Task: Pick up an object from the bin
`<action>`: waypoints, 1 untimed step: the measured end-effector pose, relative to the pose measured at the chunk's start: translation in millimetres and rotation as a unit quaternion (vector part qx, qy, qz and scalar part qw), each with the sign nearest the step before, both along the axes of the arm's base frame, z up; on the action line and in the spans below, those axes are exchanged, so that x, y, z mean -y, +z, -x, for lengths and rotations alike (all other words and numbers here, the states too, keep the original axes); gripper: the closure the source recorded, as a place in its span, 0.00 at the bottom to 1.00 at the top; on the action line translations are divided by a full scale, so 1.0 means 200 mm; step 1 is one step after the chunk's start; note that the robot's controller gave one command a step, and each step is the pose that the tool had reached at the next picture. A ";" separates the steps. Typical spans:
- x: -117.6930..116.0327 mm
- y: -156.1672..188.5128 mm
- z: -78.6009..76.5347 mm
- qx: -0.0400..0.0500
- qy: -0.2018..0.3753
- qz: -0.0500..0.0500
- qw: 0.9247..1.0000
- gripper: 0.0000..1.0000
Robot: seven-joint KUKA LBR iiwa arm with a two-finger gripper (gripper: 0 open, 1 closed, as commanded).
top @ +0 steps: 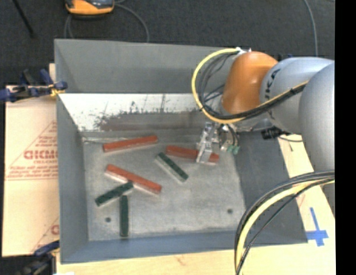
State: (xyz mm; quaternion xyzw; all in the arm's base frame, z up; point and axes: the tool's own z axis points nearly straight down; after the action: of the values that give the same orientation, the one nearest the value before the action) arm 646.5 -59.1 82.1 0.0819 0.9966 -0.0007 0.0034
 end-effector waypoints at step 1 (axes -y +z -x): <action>0.00 0.01 0.00 -0.001 0.000 0.000 1.000 1.00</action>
Offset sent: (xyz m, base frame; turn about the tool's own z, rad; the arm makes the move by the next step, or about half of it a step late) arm 0.0000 0.0001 0.0710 0.0000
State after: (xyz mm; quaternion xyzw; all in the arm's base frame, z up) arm 645.7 -59.1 84.4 0.0817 0.9967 -0.0008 0.0023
